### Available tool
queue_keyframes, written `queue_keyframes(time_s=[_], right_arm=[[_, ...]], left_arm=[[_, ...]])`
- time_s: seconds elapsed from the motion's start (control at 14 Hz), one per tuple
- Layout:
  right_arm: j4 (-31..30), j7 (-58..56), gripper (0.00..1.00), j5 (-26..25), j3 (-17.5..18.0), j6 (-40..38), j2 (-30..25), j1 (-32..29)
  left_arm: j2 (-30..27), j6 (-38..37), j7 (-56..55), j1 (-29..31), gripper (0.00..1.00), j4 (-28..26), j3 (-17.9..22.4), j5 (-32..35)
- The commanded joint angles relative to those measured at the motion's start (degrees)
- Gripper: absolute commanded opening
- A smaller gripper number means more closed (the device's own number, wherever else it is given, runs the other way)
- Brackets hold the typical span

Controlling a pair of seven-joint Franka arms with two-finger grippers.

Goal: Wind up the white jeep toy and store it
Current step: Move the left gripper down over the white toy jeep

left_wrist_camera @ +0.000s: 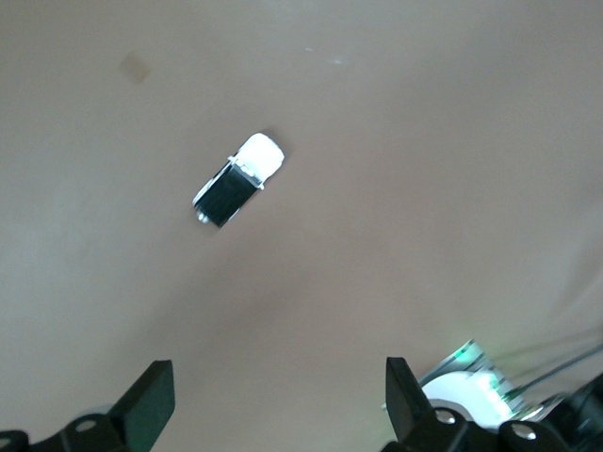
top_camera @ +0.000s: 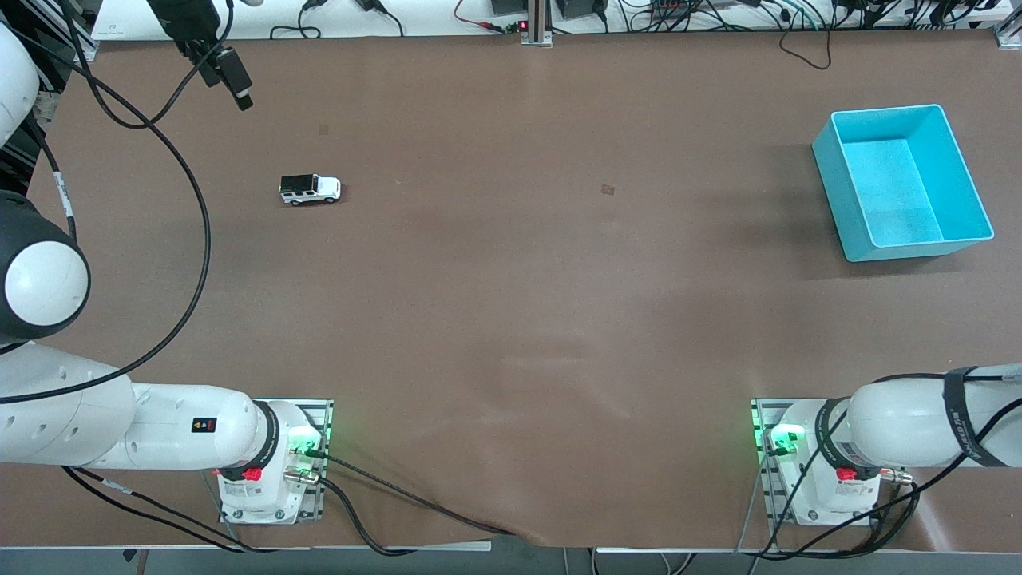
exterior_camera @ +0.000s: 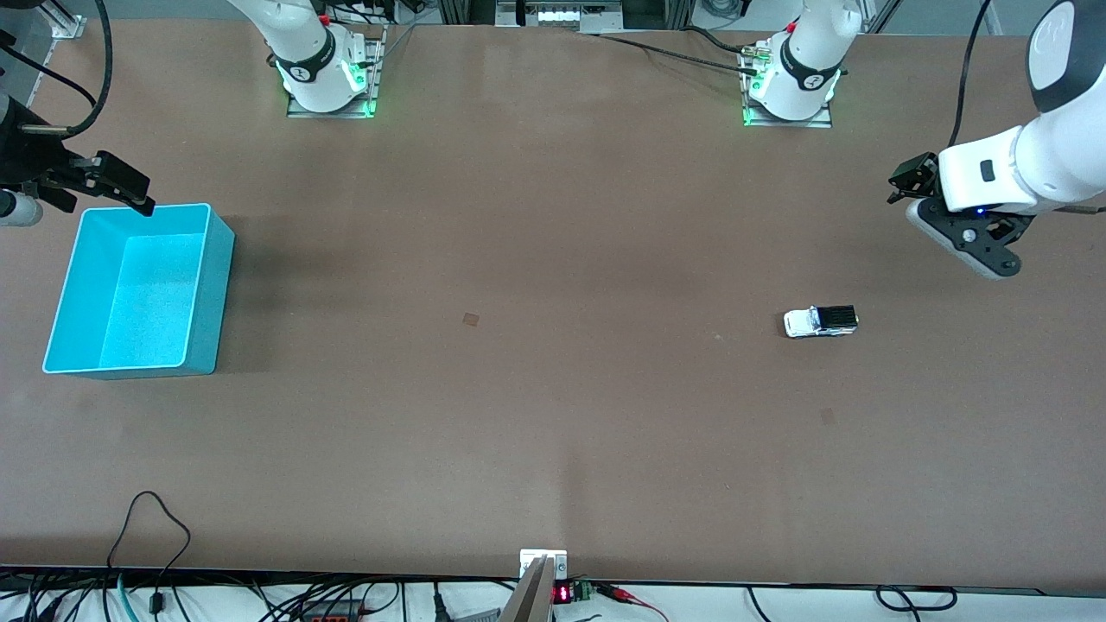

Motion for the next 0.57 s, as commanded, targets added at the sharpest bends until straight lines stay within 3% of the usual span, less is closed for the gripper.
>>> queue_keyframes(time_s=[0.0, 0.21, 0.5], right_arm=[[0.6, -0.9, 1.00, 0.3, 0.0, -0.9, -0.2, 0.0], [0.6, -0.9, 1.00, 0.3, -0.1, -0.9, -0.2, 0.0], [0.6, -0.7, 1.00, 0.4, -0.2, -1.0, -0.2, -0.1]], left_arm=[[0.0, 9.1, 11.9, 0.5, 0.99, -7.8, 0.0, -0.1], [0.4, 25.0, 23.3, 0.6, 1.00, -17.2, 0.0, 0.0], [3.9, 40.8, 32.3, 0.7, 1.00, -24.6, 0.1, 0.1]])
